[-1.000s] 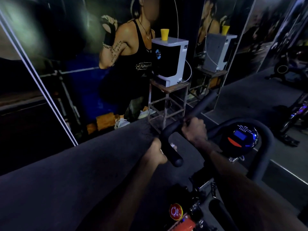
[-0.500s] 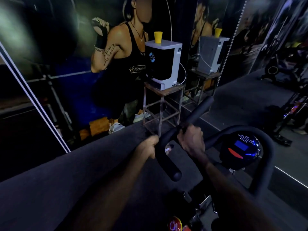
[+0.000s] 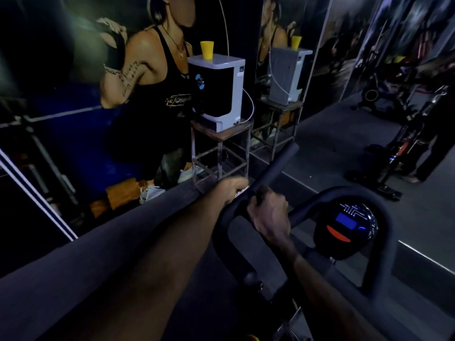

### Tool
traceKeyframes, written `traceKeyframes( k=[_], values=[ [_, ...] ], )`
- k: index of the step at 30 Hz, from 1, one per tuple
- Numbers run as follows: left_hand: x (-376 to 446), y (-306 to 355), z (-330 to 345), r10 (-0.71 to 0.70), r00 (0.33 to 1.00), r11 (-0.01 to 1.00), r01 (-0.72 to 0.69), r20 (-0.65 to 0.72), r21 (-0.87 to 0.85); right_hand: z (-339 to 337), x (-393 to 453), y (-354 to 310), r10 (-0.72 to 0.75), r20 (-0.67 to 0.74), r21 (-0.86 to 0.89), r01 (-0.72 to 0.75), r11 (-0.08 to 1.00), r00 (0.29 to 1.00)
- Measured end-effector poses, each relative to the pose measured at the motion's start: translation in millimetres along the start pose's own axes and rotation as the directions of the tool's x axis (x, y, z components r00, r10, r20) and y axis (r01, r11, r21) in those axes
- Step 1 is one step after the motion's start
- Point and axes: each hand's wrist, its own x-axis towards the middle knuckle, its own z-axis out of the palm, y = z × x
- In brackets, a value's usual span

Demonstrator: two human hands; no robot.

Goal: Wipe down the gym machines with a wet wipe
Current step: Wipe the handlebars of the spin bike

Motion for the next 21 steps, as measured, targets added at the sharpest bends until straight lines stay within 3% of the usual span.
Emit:
traceKeyframes(
  k=[2,5,9,14,17,21],
  values=[
    [8,15,11,-0.03,0.997,0.987,0.041,0.072,-0.157,0,-1,-1,-0.004,-0.001,0.0,0.004,1.0,1.0],
    [14,39,25,0.058,0.998,0.928,-0.048,0.018,-0.369,-2,-3,-3,-0.018,0.004,0.0,0.018,1.0,1.0],
    [19,28,29,0.15,0.981,0.988,-0.145,0.126,-0.042,-2,-5,-4,-0.057,-0.002,-0.03,0.057,0.998,0.998],
    [-11,8,12,0.3,0.951,0.845,-0.302,0.076,0.441,-2,-7,-3,-0.053,0.005,-0.064,0.053,0.997,0.999],
    [-31,-20,-6,0.256,0.964,0.828,-0.255,0.068,0.5,-3,-10,-3,-0.04,0.024,-0.061,0.042,0.997,0.999],
    [-67,-50,-26,0.205,0.978,0.881,-0.172,-0.028,0.44,-4,-9,-2,-0.012,0.053,-0.024,0.013,1.0,0.999]
  ],
)
